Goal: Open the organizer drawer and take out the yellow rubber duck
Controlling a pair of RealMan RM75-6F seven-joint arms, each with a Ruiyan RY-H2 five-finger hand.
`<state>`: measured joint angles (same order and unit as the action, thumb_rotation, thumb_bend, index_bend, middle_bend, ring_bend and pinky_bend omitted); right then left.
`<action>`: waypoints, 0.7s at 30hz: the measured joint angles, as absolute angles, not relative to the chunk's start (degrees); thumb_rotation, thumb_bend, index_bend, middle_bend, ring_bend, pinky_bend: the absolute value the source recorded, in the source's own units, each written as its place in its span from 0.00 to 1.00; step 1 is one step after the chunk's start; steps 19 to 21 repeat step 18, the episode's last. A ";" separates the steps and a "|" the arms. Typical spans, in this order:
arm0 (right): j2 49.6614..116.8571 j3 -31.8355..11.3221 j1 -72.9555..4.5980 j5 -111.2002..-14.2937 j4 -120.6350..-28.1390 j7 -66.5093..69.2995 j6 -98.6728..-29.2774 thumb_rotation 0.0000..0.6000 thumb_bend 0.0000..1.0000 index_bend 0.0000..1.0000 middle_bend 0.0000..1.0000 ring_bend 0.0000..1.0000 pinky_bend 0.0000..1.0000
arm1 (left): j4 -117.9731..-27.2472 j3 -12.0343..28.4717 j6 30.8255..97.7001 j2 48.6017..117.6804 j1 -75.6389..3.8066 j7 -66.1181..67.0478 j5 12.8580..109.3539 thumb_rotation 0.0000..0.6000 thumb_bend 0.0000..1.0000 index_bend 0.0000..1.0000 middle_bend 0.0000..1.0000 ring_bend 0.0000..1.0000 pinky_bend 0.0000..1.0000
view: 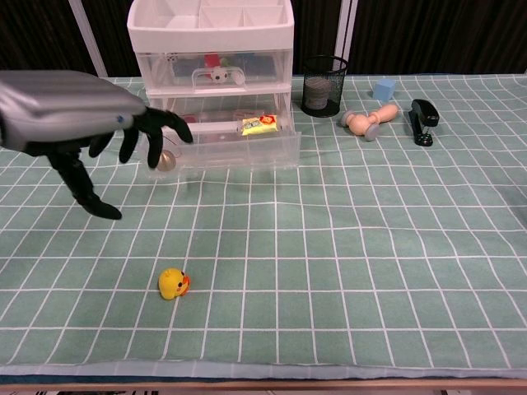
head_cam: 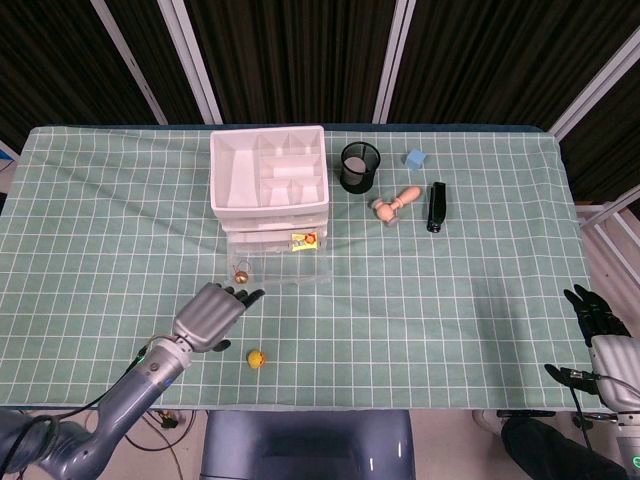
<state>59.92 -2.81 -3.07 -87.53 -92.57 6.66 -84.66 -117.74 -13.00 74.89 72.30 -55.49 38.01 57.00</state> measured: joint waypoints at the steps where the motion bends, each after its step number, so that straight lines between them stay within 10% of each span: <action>1: 60.07 -2.74 -3.07 -87.73 -92.42 6.15 -84.76 1.00 0.05 0.00 0.00 0.00 0.22 | -118.18 -13.49 77.64 72.09 -53.51 37.63 58.37 1.00 0.07 0.03 0.02 0.05 0.18; 11: 61.73 -2.33 -2.74 -90.83 -89.78 0.98 -87.81 1.00 0.05 0.00 0.00 0.00 0.22 | -114.37 -19.20 100.19 71.15 -29.67 29.46 70.45 1.00 0.05 0.00 0.00 0.00 0.03; 21: 62.26 -2.25 -2.50 -92.00 -88.86 0.83 -89.28 1.00 0.05 0.00 0.00 0.00 0.22 | -103.06 -19.42 103.37 72.57 -19.33 20.90 75.15 1.00 0.05 0.00 0.00 0.00 0.02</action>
